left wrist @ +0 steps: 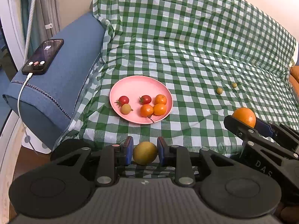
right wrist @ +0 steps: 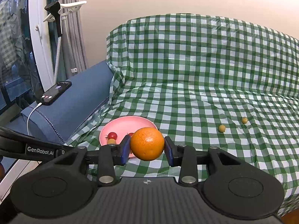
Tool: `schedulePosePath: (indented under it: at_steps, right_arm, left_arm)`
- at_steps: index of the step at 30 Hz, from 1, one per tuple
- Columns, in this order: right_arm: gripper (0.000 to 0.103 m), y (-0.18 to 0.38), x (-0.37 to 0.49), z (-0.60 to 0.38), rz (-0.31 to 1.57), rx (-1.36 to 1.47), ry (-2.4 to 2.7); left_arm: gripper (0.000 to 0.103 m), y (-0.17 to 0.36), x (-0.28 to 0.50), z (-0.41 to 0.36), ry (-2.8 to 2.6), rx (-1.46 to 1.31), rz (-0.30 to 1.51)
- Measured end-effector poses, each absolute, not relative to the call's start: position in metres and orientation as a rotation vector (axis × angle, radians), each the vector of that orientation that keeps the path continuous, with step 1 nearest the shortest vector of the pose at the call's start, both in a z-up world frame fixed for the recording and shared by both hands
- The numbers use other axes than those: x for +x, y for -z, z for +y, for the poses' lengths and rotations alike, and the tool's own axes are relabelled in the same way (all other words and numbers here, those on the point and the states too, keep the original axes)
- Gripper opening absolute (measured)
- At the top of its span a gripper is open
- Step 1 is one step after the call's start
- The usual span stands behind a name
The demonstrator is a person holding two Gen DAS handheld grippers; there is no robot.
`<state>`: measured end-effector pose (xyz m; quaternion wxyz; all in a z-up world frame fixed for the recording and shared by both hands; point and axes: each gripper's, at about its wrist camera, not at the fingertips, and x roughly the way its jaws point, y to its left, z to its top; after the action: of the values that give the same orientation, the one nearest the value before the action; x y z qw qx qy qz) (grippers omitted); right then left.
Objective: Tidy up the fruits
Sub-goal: 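Carry both fruits over the pink plate and open both tools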
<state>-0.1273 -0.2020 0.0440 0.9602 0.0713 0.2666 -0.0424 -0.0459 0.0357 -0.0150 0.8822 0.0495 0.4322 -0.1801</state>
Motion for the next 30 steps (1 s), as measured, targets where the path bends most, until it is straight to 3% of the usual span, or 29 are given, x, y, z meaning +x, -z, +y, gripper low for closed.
schedulePosePath:
  at_steps: [16, 30]
  right_arm:
    - [0.040, -0.013, -0.102, -0.216, 0.655, 0.172, 0.101]
    - [0.040, 0.012, -0.020, -0.230, 0.716, 0.163, 0.073]
  left_arm:
    - [0.030, 0.052, -0.004, 0.037, 0.347, 0.077, 1.007]
    - [0.030, 0.057, 0.098, 0.027, 0.283, 0.041, 1.022]
